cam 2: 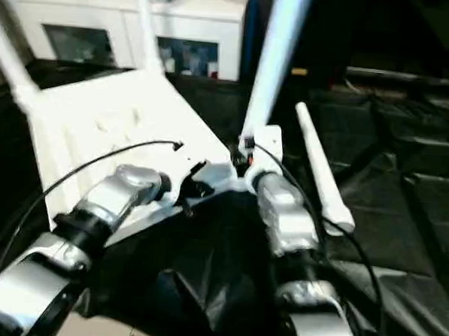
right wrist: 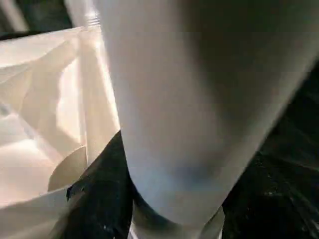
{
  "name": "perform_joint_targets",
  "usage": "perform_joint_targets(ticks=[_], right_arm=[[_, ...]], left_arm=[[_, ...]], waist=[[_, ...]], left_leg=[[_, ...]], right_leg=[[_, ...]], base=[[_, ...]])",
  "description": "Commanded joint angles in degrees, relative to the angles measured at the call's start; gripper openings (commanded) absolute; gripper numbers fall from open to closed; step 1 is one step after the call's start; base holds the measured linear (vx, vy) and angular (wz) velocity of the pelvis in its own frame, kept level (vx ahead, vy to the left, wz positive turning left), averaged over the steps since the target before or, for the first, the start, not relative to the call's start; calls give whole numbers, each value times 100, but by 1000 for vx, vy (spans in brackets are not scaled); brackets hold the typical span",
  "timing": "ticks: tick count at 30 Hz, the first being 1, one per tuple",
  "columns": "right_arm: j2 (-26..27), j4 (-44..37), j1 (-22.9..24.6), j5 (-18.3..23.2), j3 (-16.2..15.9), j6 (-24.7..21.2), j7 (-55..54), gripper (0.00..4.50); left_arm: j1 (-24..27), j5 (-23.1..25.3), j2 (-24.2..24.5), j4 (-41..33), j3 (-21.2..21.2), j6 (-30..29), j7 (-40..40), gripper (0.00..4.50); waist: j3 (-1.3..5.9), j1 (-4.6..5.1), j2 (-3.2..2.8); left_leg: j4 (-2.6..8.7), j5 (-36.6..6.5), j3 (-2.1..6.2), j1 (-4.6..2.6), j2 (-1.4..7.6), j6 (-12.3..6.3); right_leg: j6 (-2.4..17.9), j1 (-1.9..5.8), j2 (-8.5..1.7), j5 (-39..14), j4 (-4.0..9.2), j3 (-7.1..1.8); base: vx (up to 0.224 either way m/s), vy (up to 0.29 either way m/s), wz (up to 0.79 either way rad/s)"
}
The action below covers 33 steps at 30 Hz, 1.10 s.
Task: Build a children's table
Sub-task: Insert table leg to table base
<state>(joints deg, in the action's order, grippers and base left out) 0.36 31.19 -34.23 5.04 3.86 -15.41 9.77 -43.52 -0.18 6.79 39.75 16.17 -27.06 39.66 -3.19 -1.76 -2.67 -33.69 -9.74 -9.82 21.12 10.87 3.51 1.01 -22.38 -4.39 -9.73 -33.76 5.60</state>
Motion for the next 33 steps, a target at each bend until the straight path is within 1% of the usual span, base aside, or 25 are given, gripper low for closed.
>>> perform_joint_targets(ticks=[1, 2, 3, 5, 7, 9, 16, 23, 31, 32, 33], right_arm=[[476, 478, 225, 208, -378, -488, 185, 191], [486, 470, 223, 202, -382, -497, 188, 191], [486, 470, 223, 202, -382, -497, 188, 191], [486, 470, 223, 202, -382, -497, 188, 191], [486, 470, 223, 202, -382, -497, 188, 191], [486, 470, 223, 202, -382, -497, 188, 191], [486, 470, 223, 202, -382, -497, 188, 191], [486, 470, 223, 202, -382, -497, 188, 191], [486, 470, 223, 202, -382, -497, 188, 191], [527, 556, 161, 128, -367, -479, 142, 191], [-162, 257, 139, -8, -916, -558, 1471, 191]], left_arm=[[-337, -67, -183, -305, -121, 263, -105, 0], [-332, -69, -179, -318, -120, 257, -94, 0], [-332, -69, -179, -318, -120, 257, -94, 0], [-332, -69, -179, -318, -120, 257, -94, 0], [-332, -69, -179, -318, -120, 257, -94, 0], [-332, -69, -179, -318, -120, 257, -94, 0], [-332, -69, -179, -318, -120, 257, -94, 0], [-332, -69, -179, -318, -120, 257, -94, 0], [-332, -69, -179, -318, -120, 257, -94, 0], [-370, -54, -202, -233, -142, 287, -123, 0], [-33, -168, 399, -824, 7, 446, 762, 0]], waist=[[358, -22, 47], [359, -31, 40], [355, -31, 36], [348, -33, 37], [340, -29, 36], [338, -29, 32], [331, -21, 28], [331, -23, 31], [324, -19, 32], [325, -20, 35], [330, -3, 148]], left_leg=[[446, -1863, 121, -37, 172, -116], [444, -1779, 108, -47, 177, -136], [446, -1758, 100, -46, 178, -144], [445, -1779, 94, -56, 174, -148], [449, -1856, 94, -68, 175, -131], [453, -1883, 97, -73, 179, -119], [468, -1983, 102, -79, 185, -89], [478, -1928, 98, -77, 186, -102], [486, -2004, 101, -91, 187, -91], [490, -1999, 103, -91, 191, -87], [489, -1967, 93, -71, 186, -119]], right_leg=[[682, 220, -433, -2524, 571, -275], [741, 210, -431, -2360, 556, -288], [789, 217, -429, -2296, 548, -290], [810, 218, -431, -2338, 553, -288], [771, 208, -430, -2500, 573, -286], [751, 201, -434, -2548, 581, -289], [733, 190, -433, -2600, 591, -290], [724, 195, -437, -2581, 601, -290], [665, 178, -436, -2730, 624, -284], [677, 178, -437, -2701, 620, -285], [664, 190, -430, -2714, 627, -282]], base=[[0, 0, 0], [0, 0, 0], [0, 0, 0], [0, 0, 0], [0, 0, 0], [0, 0, 0], [0, 0, 0], [0, 0, 0], [0, 0, 0], [0, 0, 0], [0, 0, 0]])
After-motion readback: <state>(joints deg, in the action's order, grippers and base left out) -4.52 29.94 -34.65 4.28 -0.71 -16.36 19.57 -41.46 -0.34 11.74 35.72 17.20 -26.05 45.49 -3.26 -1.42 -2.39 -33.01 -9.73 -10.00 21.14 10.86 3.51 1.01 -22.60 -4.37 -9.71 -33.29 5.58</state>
